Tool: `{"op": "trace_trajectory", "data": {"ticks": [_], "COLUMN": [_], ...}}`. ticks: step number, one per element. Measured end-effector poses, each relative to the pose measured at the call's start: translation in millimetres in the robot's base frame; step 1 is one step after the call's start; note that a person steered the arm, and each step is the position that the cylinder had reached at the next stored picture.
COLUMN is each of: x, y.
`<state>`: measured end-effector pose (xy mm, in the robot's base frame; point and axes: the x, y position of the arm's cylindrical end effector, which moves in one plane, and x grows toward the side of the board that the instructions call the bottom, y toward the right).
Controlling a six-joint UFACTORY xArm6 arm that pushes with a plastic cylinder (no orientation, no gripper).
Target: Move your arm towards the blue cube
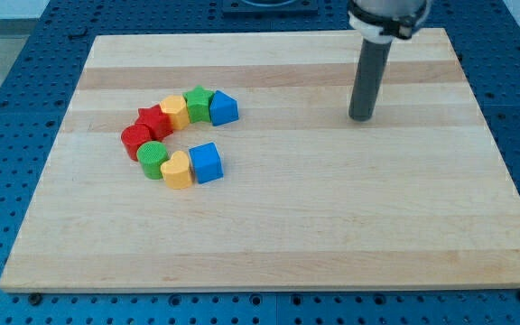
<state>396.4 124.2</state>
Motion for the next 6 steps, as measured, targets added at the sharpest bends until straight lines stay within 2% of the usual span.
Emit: {"op": "trace_trajectory", "data": {"ticks": [4,6], "x": [62,68], "y": [-71,-115]}}
